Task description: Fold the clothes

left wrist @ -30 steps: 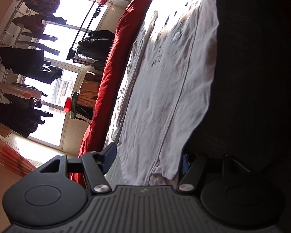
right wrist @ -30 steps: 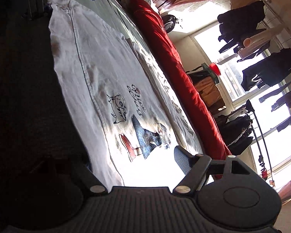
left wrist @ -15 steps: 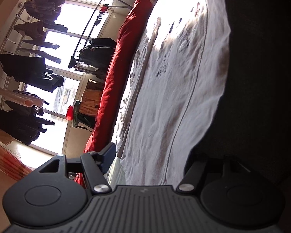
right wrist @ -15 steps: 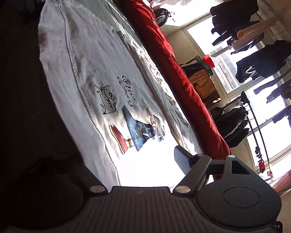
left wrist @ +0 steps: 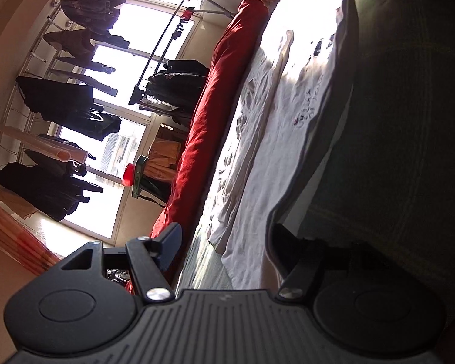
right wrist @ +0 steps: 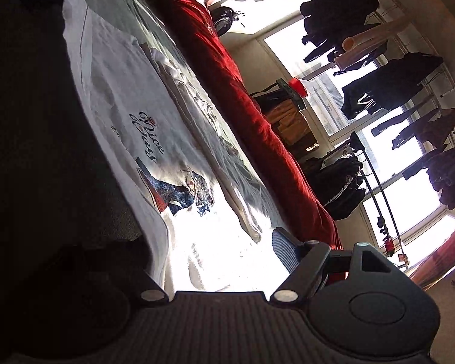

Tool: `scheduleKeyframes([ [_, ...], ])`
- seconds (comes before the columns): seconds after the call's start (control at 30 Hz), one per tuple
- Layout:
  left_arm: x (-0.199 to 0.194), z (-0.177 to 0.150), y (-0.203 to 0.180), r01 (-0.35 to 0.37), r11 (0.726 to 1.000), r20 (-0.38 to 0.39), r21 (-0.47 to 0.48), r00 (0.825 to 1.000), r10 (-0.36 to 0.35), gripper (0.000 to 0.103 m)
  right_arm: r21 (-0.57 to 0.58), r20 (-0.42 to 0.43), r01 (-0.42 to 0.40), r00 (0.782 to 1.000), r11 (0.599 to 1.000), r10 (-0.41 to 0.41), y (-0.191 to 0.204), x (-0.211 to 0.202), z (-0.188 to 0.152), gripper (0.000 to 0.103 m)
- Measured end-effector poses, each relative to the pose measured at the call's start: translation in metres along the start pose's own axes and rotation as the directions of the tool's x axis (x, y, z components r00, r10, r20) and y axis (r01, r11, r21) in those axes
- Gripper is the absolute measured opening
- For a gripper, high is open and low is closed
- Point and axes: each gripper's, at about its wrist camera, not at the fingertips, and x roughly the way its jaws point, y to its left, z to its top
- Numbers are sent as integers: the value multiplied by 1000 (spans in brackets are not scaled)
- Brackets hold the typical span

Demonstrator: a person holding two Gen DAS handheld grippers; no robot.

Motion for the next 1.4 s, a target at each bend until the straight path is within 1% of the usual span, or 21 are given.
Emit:
scheduleKeyframes([
  [0.07,4,2,3,11,1000,-1,-8,1000,-11,67,3,1,3,1000,1000,-3,-5,5,3,81],
  [0.13,8,2,3,38,999,-9,-9,999,-38,67,7,-4,-15,1000,1000,15,-7,8,4,81],
  [0.27,8,1,-12,93,995,-17,47,996,-92,68,15,-22,-75,997,997,75,-7,15,4,81],
  [0.3,8,1,-14,92,994,-16,55,996,-91,68,17,-25,-95,995,995,95,-4,16,3,81],
  [0.37,7,1,-19,83,994,-14,68,996,-83,68,3,-33,-97,995,995,97,5,18,3,81],
  [0.43,8,0,-13,59,997,-25,43,998,-58,68,-16,-48,-52,998,999,51,10,22,1,81],
  [0.57,11,-2,0,8,1000,-51,-12,999,-8,68,59,-66,4,998,998,0,-4,23,-5,81],
  [0.77,17,0,19,-66,994,-79,-91,995,59,68,95,-44,115,993,989,-111,-24,20,1,81],
  [0.9,24,6,29,-90,992,-82,-92,993,83,68,110,-38,152,988,982,-149,-32,27,5,81],
  [1.1,47,9,55,-86,988,-67,-129,995,78,68,120,-25,169,986,978,-168,-53,47,11,83],
  [1.33,95,12,78,-101,982,-66,-161,994,92,68,105,-20,184,983,977,-183,-80,89,24,83],
  [1.4,110,12,84,-92,980,-70,-177,994,80,68,107,-23,180,984,978,-178,-88,104,28,83],
])
